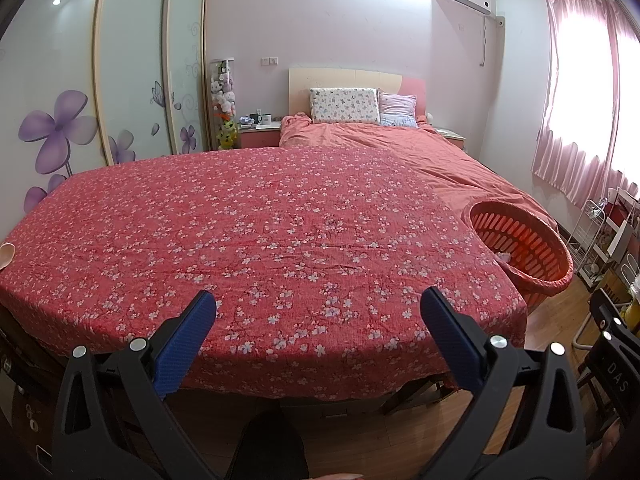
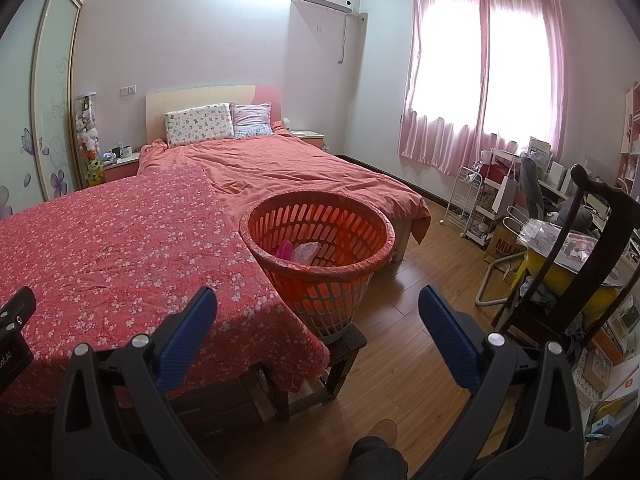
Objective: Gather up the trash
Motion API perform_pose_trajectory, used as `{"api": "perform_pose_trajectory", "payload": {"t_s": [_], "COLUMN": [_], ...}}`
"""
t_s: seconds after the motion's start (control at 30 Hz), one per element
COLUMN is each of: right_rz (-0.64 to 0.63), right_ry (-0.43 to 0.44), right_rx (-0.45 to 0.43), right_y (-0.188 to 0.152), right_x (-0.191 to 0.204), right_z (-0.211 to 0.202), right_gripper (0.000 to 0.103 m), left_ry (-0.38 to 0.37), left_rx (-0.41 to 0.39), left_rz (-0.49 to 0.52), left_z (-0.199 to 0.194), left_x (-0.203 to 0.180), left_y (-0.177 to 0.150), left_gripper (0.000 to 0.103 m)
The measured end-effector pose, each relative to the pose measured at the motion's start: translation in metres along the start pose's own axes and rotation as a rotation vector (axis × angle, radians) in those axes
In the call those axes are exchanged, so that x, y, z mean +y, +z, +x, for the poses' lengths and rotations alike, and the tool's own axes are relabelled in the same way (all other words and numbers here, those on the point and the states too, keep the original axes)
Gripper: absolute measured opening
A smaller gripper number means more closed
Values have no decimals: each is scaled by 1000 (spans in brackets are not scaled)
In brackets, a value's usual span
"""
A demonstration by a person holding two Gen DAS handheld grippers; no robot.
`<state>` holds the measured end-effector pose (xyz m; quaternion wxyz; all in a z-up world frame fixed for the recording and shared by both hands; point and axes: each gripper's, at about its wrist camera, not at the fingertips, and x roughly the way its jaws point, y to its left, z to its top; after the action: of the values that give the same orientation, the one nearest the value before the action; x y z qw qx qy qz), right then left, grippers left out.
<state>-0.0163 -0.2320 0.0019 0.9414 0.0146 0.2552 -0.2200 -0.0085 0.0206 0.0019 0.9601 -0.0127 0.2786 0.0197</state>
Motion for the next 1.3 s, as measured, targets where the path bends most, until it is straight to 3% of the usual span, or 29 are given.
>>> {"api": "perform_pose_trajectory", "payload": {"t_s": [1.3], "right_rz": [-1], "right_ry": [2], "right_rx": [5], "right_y": [-3], "right_x": [2], "right_z": [1], "right_gripper": [98], "left_ry": [1], "left_rx": [7], "left_rz": [1], "left_z": [2], "left_x": [2], "left_y": [-6], "left_gripper": [101]}}
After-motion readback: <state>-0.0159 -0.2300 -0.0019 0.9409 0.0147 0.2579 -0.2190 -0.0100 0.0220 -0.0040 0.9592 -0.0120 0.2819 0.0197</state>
